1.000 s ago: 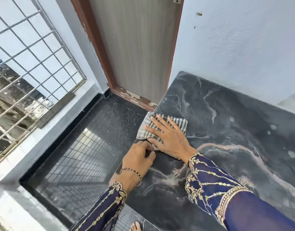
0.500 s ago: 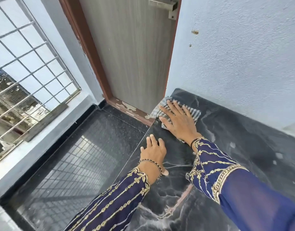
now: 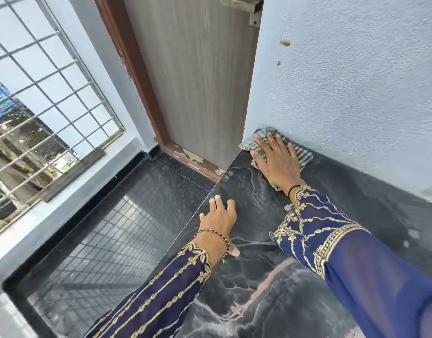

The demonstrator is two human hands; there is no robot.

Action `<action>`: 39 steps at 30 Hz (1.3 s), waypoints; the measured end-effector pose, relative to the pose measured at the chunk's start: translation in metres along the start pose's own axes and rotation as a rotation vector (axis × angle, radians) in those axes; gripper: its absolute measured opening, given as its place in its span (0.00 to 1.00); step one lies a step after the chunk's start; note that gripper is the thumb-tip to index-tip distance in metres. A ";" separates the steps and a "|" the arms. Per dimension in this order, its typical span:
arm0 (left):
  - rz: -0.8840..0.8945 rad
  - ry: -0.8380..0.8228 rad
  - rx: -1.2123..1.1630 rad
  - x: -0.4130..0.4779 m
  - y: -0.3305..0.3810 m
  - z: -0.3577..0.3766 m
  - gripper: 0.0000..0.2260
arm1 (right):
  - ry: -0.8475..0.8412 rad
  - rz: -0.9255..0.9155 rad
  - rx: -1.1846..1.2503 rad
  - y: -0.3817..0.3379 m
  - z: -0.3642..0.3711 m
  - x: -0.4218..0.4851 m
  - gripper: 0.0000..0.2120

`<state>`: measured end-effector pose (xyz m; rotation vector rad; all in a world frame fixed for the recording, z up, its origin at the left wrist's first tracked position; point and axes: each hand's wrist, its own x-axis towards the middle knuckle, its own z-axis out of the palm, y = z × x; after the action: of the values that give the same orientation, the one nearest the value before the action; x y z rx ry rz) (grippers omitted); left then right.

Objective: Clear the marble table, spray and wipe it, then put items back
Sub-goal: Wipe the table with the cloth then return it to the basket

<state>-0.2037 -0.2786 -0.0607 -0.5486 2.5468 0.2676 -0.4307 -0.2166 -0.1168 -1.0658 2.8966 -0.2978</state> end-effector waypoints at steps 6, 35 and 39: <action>-0.024 -0.007 -0.002 -0.002 0.004 -0.004 0.52 | -0.014 0.050 -0.059 0.080 -0.019 -0.055 0.31; 0.179 0.589 -0.416 -0.224 -0.027 0.123 0.17 | -0.098 -0.454 0.014 -0.133 0.008 -0.415 0.26; 0.174 0.541 -0.415 -0.240 -0.021 0.129 0.14 | -0.121 -0.507 -0.007 -0.124 0.007 -0.457 0.24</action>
<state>0.0513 -0.1809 -0.0451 -0.6136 3.0875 0.8210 -0.0018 -0.0152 -0.1123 -1.7414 2.4825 -0.2252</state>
